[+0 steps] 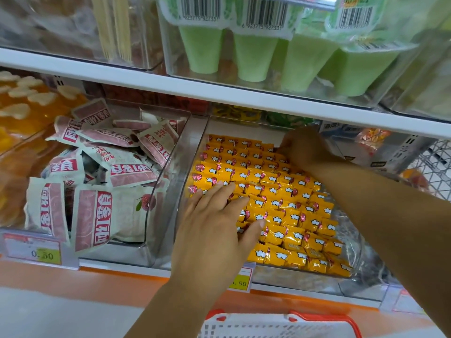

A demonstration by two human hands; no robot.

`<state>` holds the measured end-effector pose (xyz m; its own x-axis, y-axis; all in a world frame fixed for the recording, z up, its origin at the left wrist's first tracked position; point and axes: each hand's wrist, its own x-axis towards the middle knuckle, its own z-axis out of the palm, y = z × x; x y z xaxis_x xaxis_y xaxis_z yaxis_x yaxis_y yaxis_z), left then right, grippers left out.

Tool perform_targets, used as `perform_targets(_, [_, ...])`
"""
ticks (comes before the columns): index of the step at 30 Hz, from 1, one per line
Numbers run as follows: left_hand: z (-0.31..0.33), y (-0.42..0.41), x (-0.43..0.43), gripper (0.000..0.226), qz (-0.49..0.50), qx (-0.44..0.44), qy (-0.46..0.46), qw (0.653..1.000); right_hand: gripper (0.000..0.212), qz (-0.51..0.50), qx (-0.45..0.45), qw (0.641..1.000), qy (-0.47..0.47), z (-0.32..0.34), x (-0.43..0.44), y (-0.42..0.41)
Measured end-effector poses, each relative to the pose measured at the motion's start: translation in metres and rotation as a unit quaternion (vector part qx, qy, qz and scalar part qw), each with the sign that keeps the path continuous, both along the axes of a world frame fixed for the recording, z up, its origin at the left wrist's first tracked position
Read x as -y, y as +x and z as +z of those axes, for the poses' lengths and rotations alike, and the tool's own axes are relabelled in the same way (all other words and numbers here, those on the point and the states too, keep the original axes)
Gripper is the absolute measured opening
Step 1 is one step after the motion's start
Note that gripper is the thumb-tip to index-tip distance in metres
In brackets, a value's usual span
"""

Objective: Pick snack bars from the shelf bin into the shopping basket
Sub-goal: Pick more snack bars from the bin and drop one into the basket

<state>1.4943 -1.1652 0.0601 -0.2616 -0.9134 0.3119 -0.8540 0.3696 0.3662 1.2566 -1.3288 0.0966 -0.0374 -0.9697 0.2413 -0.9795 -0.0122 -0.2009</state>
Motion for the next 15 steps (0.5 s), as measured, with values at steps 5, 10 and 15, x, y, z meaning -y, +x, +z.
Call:
perform_targets(5, [0.006, 0.001, -0.002, 0.061, -0.002, -0.069, 0.011, 0.998, 0.016, -0.015, 0.065, 0.995, -0.073, 0.024, -0.044, 0.006])
perform_targets(10, [0.025, 0.003, -0.018, 0.045, -0.003, -0.172, 0.047, 0.984, 0.014, 0.036, 0.129, 0.981, -0.142, 0.035, -0.145, 0.027])
perform_targets(15, [0.033, 0.007, -0.048, 0.067, -0.05, -0.21, 0.134, 0.967, 0.017, 0.067, 0.405, 0.902, -0.129, 0.024, -0.246, 0.057])
